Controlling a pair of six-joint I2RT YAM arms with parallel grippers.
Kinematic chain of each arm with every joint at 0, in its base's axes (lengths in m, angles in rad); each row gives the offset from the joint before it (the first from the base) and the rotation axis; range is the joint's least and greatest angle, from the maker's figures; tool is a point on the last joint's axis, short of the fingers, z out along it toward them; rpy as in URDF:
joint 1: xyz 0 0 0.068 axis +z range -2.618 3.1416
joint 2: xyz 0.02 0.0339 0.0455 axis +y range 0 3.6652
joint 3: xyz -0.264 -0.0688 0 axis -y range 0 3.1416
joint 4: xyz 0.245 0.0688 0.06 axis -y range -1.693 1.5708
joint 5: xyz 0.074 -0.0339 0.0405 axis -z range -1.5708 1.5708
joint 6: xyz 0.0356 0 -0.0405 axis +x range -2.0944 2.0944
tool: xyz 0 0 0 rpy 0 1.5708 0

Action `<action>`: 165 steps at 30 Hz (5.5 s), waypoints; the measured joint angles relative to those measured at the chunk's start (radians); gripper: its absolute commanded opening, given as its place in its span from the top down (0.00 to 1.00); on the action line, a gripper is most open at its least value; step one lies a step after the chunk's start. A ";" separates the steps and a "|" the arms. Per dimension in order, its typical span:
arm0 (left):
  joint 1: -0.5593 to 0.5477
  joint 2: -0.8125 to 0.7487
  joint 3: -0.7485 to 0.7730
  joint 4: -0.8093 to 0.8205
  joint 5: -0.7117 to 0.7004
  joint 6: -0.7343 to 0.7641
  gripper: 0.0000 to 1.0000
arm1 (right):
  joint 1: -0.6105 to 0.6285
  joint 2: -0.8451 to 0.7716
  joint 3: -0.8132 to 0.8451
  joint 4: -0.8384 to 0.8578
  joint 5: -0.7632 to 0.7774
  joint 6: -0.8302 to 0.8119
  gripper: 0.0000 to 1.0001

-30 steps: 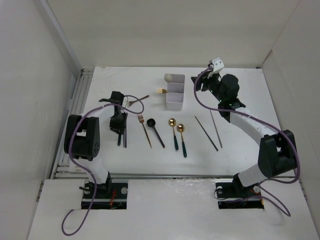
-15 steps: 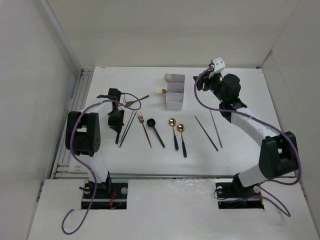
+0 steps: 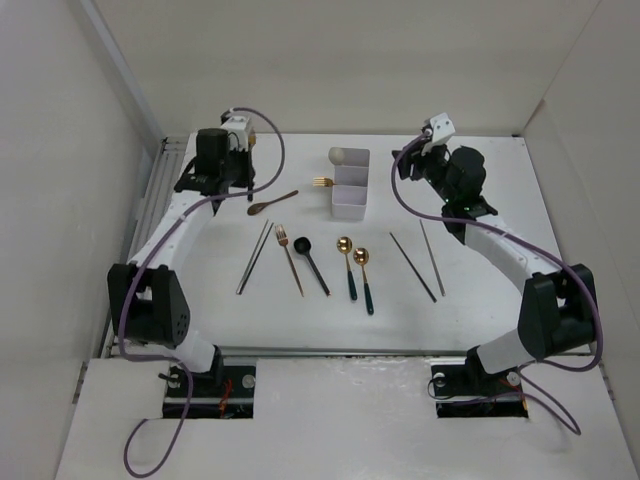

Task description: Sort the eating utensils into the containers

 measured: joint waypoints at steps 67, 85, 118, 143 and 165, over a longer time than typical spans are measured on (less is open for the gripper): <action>-0.410 0.141 -0.053 0.872 -0.097 0.000 0.33 | -0.150 -0.350 -0.102 -0.286 -0.169 -0.021 0.29; -0.398 -0.344 -0.386 0.662 -0.430 0.015 0.25 | 0.414 -0.355 -0.255 -0.562 0.215 0.126 0.32; -0.344 -0.554 -0.681 0.583 -0.536 -0.102 0.23 | 0.586 0.140 -0.142 -0.797 0.402 0.556 0.61; -0.344 -0.520 -0.681 0.588 -0.536 -0.116 0.23 | 0.605 0.130 -0.148 -0.858 0.426 0.601 1.00; -0.187 -0.396 -0.621 0.582 -0.470 -0.142 0.23 | 0.293 -0.032 0.124 -0.237 0.436 0.061 1.00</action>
